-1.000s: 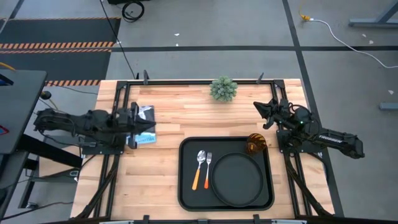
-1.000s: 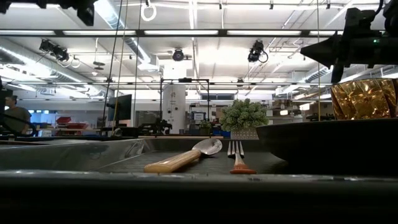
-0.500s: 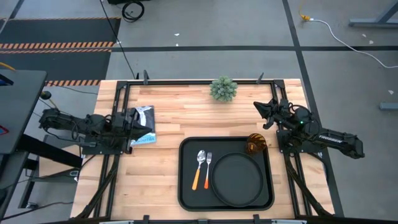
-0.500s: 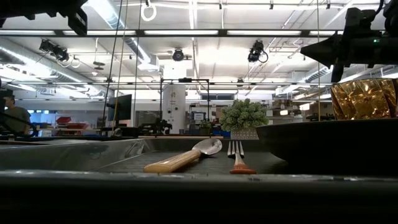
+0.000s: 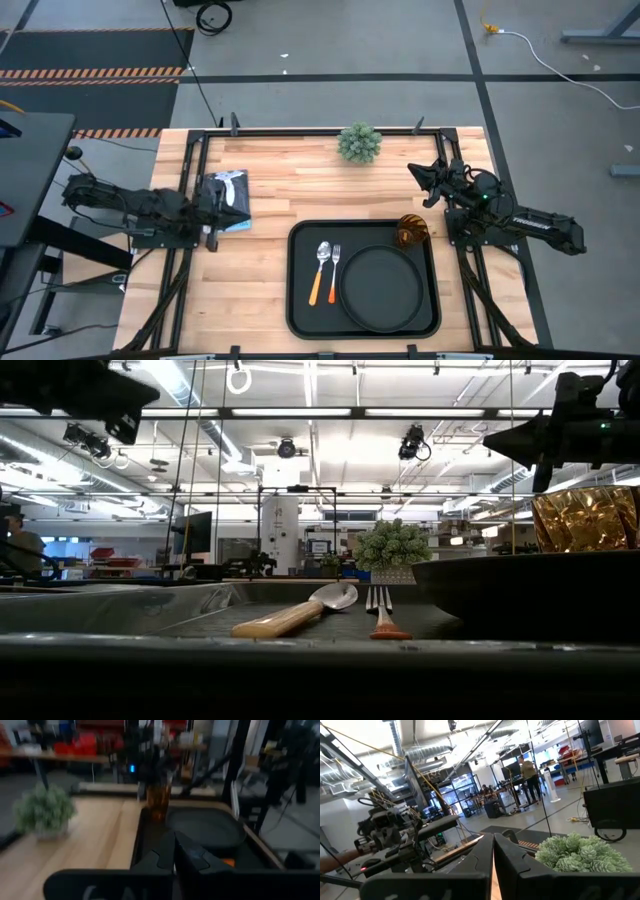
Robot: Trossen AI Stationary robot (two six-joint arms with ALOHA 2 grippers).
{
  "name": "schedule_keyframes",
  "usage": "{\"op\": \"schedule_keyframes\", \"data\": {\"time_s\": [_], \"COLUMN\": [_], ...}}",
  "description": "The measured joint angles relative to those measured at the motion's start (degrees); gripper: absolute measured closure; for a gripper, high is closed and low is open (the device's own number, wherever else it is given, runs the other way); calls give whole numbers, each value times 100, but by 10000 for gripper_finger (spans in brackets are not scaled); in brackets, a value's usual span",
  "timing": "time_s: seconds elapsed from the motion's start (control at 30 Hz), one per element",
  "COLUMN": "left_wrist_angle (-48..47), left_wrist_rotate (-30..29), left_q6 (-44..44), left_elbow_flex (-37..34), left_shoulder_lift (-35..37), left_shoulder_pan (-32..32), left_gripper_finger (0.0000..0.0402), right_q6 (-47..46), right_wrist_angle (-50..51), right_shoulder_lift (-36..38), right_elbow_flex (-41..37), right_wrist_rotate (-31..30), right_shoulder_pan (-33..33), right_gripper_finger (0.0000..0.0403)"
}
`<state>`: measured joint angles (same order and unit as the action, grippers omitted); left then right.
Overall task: Pick and place plate/cup/fork/spoon on tray
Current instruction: Return to Home Position
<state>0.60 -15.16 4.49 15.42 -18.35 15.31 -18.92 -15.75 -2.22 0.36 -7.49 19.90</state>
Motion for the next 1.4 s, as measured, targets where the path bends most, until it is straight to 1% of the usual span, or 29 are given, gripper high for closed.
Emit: {"op": "schedule_keyframes", "data": {"time_s": [0.1,0.2,0.33,0.47,0.57,0.83,1.2,1.4], "left_wrist_angle": [-330,-194,27,201,295,158,-270,-490], "left_wrist_rotate": [2,134,626,1131,1364,1397,1390,1131], "left_q6": [149,238,297,555,693,663,7,-59], "left_elbow_flex": [-2,-2,-2,-2,-2,-2,-2,-2], "left_shoulder_lift": [-4,0,1,1,1,1,0,-2], "left_shoulder_pan": [0,2,2,2,2,2,0,-2], "left_gripper_finger": [390,390,390,390,390,390,390,390], "right_q6": [0,0,-1,-2,0,-2,-2,0], "right_wrist_angle": [0,0,0,0,0,0,0,0], "right_shoulder_lift": [0,0,0,0,0,0,0,0], "right_elbow_flex": [0,0,0,0,0,0,0,0], "right_wrist_rotate": [0,0,0,0,0,0,0,0], "right_shoulder_pan": [-1,0,0,0,0,-2,0,-2], "right_gripper_finger": [383,384,384,384,384,384,384,384]}}
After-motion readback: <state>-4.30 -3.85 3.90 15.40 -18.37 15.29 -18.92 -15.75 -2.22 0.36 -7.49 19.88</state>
